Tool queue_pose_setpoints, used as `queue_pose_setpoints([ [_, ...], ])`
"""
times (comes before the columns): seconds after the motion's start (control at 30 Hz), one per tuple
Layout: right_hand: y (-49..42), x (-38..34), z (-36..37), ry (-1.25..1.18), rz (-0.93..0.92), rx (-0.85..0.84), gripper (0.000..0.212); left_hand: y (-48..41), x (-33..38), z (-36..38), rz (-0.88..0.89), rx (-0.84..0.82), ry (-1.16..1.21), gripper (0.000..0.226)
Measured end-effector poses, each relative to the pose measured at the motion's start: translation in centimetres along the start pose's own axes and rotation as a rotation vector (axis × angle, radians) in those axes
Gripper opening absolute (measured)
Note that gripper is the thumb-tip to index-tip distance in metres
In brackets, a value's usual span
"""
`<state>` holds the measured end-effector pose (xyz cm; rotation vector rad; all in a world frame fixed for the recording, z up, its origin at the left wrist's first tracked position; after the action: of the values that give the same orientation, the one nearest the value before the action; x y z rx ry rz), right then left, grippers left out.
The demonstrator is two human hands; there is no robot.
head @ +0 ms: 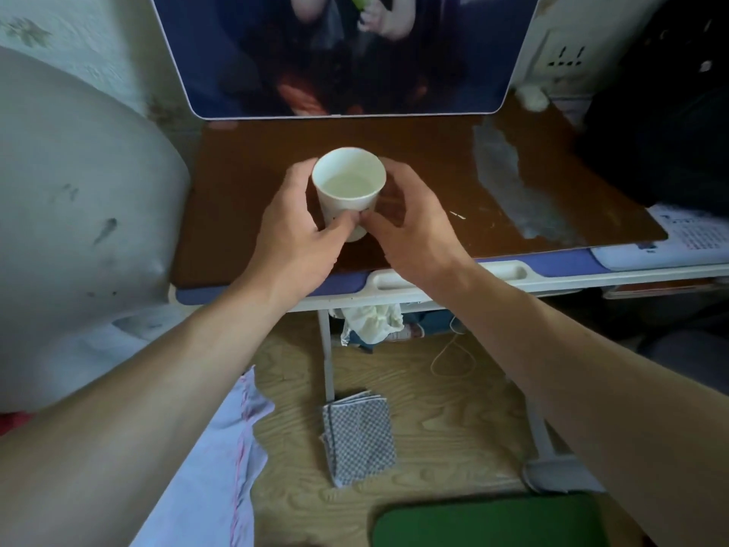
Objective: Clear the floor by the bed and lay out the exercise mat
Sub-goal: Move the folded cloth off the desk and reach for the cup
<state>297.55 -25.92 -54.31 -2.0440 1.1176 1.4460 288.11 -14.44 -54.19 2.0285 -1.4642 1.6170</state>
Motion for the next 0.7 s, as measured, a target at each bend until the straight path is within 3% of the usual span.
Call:
queue_pose_setpoints([
  [0.33,5.3,2.1,-5.8,-0.215,-0.016,0.064,0.055,2.0,5.9,4.2,0.126,-0.099,0.057,0.062],
  [0.7,13.6,7.9,-12.9,-0.193,0.050,0.176,0.055,7.9,10.0,12.4,0.150,-0.286,0.140,0.066],
])
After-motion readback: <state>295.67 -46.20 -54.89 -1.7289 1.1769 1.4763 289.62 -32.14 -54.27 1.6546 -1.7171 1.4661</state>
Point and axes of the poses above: each hand's wrist, its own y-axis away from the middle knuckle, its own z-axis out of the palm, x = y × z, the point moved 9 cm from there along -y, towards the middle knuckle, and after that the axes turned 14 degrees about z, right-handed, at the moved point
